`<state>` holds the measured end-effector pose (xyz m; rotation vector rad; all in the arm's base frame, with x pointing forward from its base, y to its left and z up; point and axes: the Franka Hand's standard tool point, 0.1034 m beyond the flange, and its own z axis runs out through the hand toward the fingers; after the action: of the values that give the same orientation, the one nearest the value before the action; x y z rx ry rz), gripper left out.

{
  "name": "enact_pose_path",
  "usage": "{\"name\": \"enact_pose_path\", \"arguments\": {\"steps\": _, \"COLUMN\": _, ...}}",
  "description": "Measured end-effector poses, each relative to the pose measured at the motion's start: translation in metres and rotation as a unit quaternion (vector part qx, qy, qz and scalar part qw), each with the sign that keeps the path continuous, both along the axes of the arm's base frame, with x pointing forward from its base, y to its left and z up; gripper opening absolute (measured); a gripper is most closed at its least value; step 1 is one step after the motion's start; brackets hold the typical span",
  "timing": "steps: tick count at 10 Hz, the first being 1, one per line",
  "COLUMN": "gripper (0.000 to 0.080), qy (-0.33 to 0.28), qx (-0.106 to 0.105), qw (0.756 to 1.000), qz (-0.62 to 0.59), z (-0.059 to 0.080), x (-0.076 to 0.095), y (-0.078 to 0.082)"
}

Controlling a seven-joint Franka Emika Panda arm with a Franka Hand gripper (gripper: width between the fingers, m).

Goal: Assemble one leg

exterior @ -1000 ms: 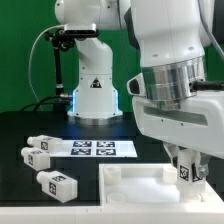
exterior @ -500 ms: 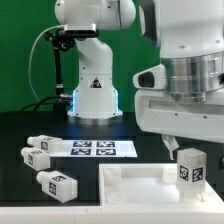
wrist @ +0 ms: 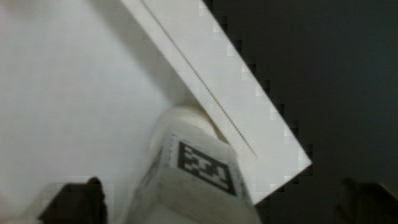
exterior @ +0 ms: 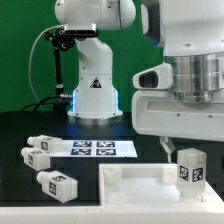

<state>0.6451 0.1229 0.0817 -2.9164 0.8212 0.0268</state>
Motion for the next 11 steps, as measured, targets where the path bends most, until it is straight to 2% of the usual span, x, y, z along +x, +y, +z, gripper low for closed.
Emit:
{"name": "enact_pose_path", "arguments": {"steps": 5, "gripper": 0.0649, "qy": 0.011, "qx": 0.002, "qw": 1.0, "qz": 0.004, "z": -0.0008, "x": -0.003, "y": -0.0015}}
{"name": "enact_pose_path", "arguments": {"steps": 8, "gripper": 0.0649, "qy": -0.011, "qx": -0.007, "qw": 0.991, "qz": 0.134, "z": -0.0001, "x": 0.0004, "y": -0.0024}}
{"name": "enact_pose_path", "arguments": {"steps": 11, "gripper": 0.0649, "qy": -0.021, "qx": -0.009, "qw": 0.985, "qz": 0.17, "z": -0.0001, "x": 0.002, "y": -0.002}}
